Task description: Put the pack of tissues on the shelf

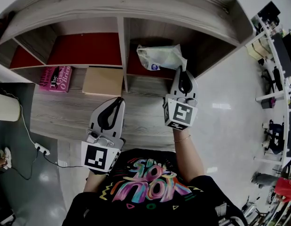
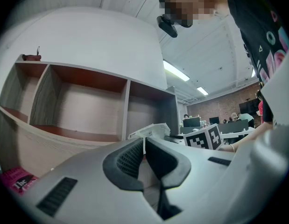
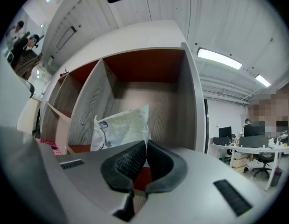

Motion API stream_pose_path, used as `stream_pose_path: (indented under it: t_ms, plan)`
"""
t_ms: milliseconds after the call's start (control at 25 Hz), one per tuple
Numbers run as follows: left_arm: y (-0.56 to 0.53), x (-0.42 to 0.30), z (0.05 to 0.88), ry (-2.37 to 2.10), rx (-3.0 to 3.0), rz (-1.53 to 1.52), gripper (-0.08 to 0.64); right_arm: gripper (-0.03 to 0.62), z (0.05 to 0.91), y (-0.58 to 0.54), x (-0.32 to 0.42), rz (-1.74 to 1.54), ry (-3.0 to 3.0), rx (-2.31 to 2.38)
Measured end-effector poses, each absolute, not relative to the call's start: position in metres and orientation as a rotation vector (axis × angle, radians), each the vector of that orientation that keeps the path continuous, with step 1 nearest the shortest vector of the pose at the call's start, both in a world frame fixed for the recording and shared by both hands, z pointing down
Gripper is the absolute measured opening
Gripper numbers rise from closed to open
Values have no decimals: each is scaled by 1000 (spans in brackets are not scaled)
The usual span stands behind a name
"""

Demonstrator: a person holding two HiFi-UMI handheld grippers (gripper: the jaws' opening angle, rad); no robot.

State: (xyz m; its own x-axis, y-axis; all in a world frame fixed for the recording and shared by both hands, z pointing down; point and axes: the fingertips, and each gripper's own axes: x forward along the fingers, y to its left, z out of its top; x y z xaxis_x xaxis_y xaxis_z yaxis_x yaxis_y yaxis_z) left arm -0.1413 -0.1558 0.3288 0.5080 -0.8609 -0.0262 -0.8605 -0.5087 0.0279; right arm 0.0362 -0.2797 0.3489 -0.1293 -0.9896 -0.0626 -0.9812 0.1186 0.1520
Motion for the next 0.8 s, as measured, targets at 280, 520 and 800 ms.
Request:
stream_pose_path:
  t_ms: [280,520,800]
  plan:
    - [-151,-135,329,-1554,2717,-58,34,19,365,-280,34,-171,-2303,1957]
    - [-151,-133,330,-1545,2715,-52,34,52,378,-281,31,-105,-2302,1904]
    - [-148,-129,330,-1541,2716,-60,34,86,390,-281,30,-34,-2322,1847]
